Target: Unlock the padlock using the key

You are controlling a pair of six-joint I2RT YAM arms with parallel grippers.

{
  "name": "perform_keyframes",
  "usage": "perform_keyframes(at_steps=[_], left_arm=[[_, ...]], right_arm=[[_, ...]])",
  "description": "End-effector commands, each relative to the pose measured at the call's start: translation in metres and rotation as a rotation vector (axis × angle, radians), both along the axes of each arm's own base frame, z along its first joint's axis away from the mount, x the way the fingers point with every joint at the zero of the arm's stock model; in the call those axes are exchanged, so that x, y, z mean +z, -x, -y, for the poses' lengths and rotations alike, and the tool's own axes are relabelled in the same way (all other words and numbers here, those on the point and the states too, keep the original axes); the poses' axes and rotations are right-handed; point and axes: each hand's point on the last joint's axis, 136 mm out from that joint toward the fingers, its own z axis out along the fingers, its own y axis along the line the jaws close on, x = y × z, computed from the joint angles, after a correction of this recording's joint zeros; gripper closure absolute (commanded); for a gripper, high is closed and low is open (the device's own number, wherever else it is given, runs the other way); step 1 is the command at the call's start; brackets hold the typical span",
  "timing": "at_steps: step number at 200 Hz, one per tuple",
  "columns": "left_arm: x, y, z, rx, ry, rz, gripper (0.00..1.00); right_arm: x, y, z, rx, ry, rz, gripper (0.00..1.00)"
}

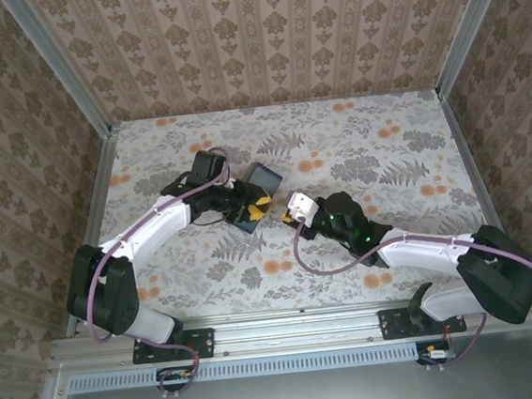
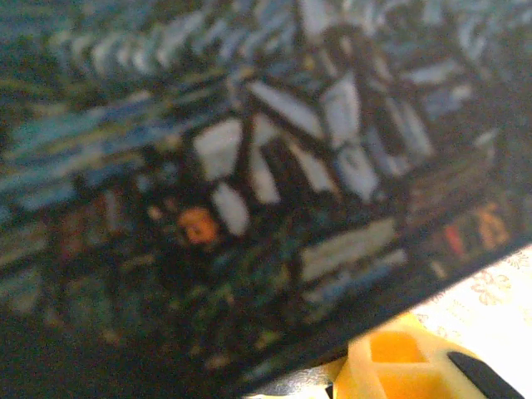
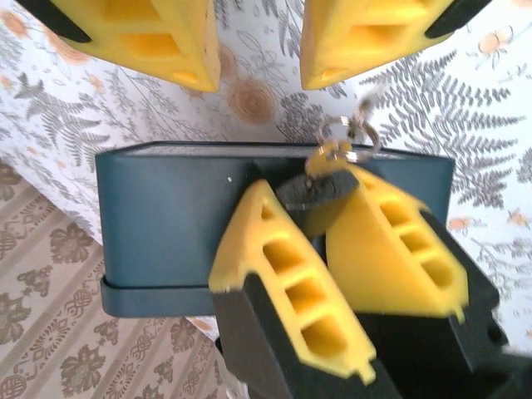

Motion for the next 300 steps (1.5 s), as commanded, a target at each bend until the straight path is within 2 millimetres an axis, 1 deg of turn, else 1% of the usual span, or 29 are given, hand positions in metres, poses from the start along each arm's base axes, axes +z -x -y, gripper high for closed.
perform_keyframes(at_steps=[1, 19, 30, 38, 69, 114, 162, 192, 227, 238, 257, 284, 300], left_arm=[[0.016, 0.004, 0.001, -0.026, 0.045, 0.029, 0.95], [0.016, 0.004, 0.002, -0.031, 0.049, 0.024, 0.95], [0.016, 0.004, 0.003, -0.031, 0.050, 0.021, 0.95], [0.016, 0.005, 0.004, -0.032, 0.054, 0.014, 0.95], [0.021, 0.006, 0.008, -0.042, 0.068, 0.005, 0.96], [0.021, 0.006, 0.007, -0.040, 0.067, -0.003, 0.96], [0.024, 0.005, 0.008, -0.044, 0.076, 0.005, 0.95], [0.021, 0.004, 0.006, -0.031, 0.074, -0.004, 0.95], [0.025, 0.002, 0.007, -0.030, 0.082, -0.001, 0.96], [0.025, 0.002, 0.007, -0.029, 0.082, 0.000, 0.95], [0.026, 0.002, 0.007, -0.031, 0.082, 0.003, 0.95], [0.024, 0.003, 0.007, -0.031, 0.078, -0.001, 0.96], [0.025, 0.002, 0.007, -0.030, 0.080, 0.003, 0.95]], right_arm=[[0.000, -0.002, 0.011, -0.011, 0.116, 0.102, 0.71], [0.014, -0.010, 0.010, -0.051, 0.173, 0.245, 0.76], [0.022, -0.013, 0.005, -0.052, 0.198, 0.310, 0.78], [0.024, -0.015, -0.001, -0.041, 0.224, 0.336, 0.78], [0.023, -0.014, -0.021, 0.034, 0.304, 0.389, 0.79], [0.039, -0.013, -0.027, 0.028, 0.278, 0.443, 0.79], [0.034, -0.012, -0.029, 0.066, 0.347, 0.459, 0.80], [0.028, -0.004, -0.034, 0.110, 0.377, 0.444, 0.77], [0.020, 0.003, -0.037, 0.127, 0.419, 0.454, 0.75], [0.019, 0.004, -0.039, 0.130, 0.422, 0.459, 0.75], [0.026, 0.005, -0.041, 0.117, 0.408, 0.489, 0.76], [0.030, 0.007, -0.044, 0.125, 0.406, 0.507, 0.76], [0.030, 0.008, -0.046, 0.135, 0.411, 0.509, 0.76]])
